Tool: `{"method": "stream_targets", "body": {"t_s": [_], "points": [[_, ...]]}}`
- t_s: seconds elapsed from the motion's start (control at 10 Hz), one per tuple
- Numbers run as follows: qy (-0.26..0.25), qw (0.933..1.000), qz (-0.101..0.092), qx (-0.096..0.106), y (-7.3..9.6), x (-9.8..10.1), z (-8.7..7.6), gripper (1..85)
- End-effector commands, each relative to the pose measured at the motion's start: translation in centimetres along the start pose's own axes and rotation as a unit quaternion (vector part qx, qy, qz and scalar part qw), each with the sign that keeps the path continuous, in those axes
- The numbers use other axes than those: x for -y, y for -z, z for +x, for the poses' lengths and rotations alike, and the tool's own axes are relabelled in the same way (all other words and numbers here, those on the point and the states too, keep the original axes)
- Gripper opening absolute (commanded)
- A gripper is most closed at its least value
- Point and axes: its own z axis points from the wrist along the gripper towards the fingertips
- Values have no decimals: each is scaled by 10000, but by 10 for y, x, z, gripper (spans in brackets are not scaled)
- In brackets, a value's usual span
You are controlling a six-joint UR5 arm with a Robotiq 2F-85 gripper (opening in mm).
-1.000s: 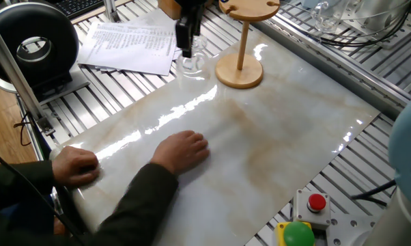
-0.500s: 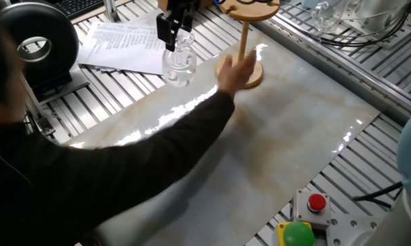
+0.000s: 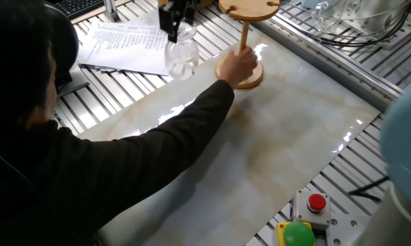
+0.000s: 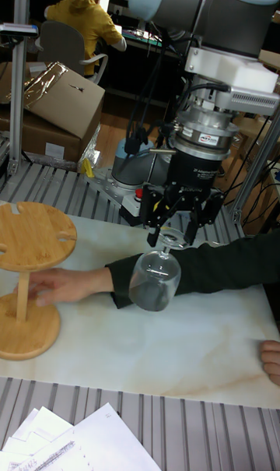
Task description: Put the glass cup onto the shelf
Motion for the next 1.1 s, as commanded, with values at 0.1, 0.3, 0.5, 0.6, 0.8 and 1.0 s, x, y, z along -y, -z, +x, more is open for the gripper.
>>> {"method": "stream_targets", "body": {"t_s": [0.1,0.3,0.5,0.6,0.8,1.0], "points": [[510,9985,21,-193,11,41,4,10],[691,9974,-10,-182,8,47,5,10],[818,9965,-32,-173,5,51,6,10],[871,9960,-40,-169,4,53,6,10],[851,9962,-153,-122,3,47,5,10],[914,9957,-72,-163,2,53,7,10]]}}
